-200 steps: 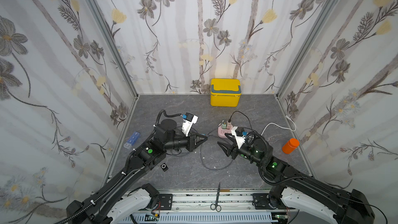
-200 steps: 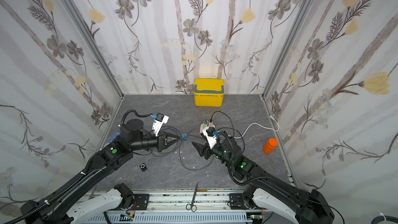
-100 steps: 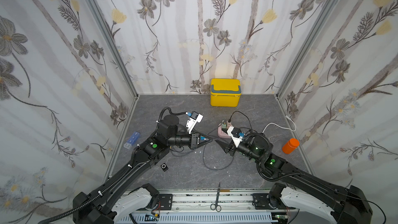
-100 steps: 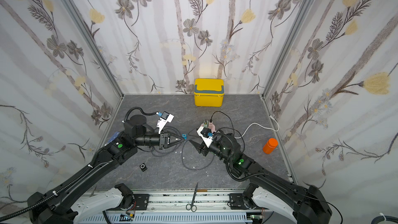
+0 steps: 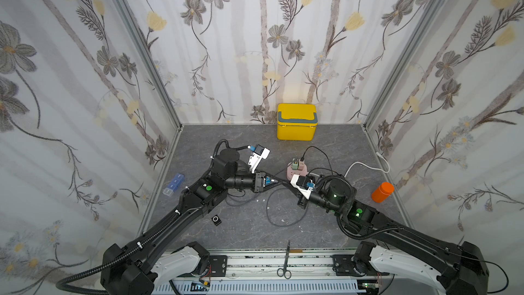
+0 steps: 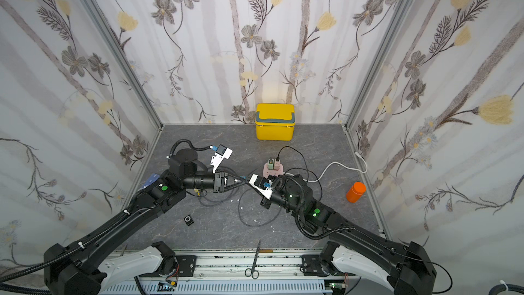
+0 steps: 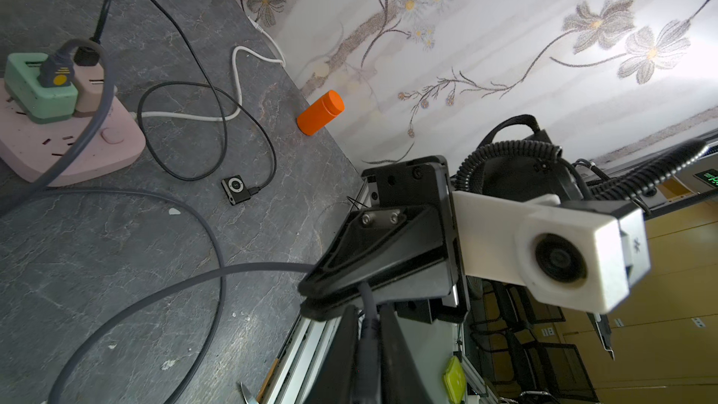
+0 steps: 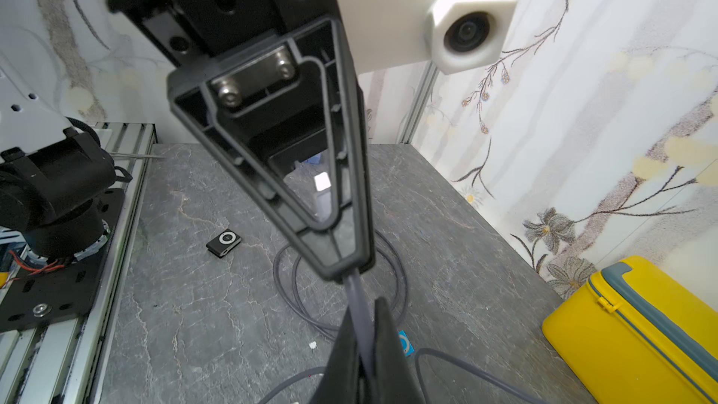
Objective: Charge mp3
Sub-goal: Pick up the charging cable from the center of the board.
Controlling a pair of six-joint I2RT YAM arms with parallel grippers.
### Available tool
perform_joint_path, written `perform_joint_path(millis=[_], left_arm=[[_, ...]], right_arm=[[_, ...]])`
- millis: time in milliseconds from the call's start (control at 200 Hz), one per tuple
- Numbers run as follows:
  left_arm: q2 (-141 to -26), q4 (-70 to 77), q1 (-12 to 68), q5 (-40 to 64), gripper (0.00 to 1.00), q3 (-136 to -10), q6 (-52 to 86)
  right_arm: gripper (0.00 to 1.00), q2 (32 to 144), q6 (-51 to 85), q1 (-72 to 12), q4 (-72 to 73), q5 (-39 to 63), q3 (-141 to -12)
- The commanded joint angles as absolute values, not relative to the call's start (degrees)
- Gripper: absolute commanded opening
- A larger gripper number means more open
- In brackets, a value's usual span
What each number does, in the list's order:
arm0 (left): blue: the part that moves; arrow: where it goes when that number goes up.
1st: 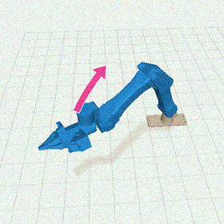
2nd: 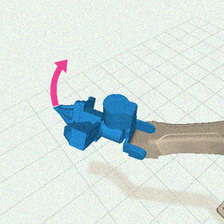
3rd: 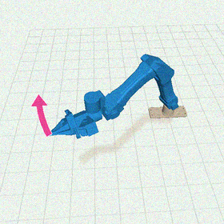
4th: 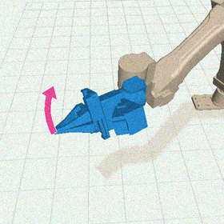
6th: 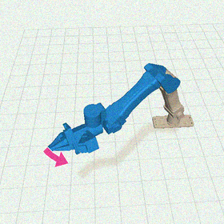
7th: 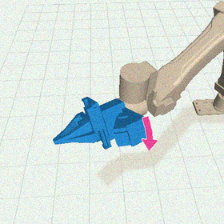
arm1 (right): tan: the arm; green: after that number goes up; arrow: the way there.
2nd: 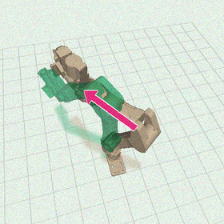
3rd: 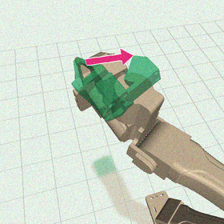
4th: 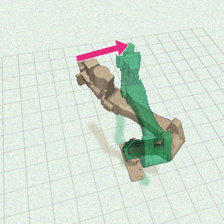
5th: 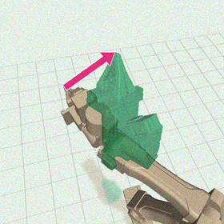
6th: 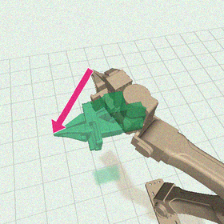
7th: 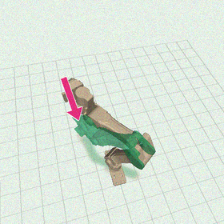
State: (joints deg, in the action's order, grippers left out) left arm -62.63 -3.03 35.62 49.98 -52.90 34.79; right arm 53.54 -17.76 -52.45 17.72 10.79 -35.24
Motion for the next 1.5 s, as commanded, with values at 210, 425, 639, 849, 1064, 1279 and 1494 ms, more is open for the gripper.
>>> perform_joint_path(millis=[210, 425, 639, 849, 1064, 1279, 1494], left_arm=[[-60.1, -1.7, 33.7, 52.1, 0.28, -52.7, 36.0], [-60.0, -2.6, 33.3, 52.1, 0.29, -52.2, 35.6], [-60.8, -4.2, 33.3, 51.9, 0.26, -52.5, 34.7], [-61.8, -4.7, 33.4, 52.0, 0.22, -52.9, 34.1], [-61.4, -5.5, 33.4, 52.0, 0.13, -52.9, 33.8], [-60.9, -5.1, 33.5, 53.6, 0.05, -52.6, 33.8], [-60.0, -5.1, 33.2, 49.3, 0.0, -54.7, 32.3]], right_arm=[[0.0, 52.3, -21.4, -52.6, 13.1, 4.8, -36.3], [0.0, 53.0, -21.9, -53.0, 12.5, 5.0, -36.9], [0.0, 52.8, -22.0, -53.7, 11.9, 5.3, -37.0], [0.0, 52.9, -22.2, -54.3, 12.3, 5.5, -36.7], [0.0, 53.2, -22.3, -54.5, 12.2, 5.3, -36.6], [0.01, 52.7, -21.9, -54.6, 13.5, 3.9, -36.1], [0.59, 48.4, -6.2, -54.4, 12.9, -4.7, -36.1]])
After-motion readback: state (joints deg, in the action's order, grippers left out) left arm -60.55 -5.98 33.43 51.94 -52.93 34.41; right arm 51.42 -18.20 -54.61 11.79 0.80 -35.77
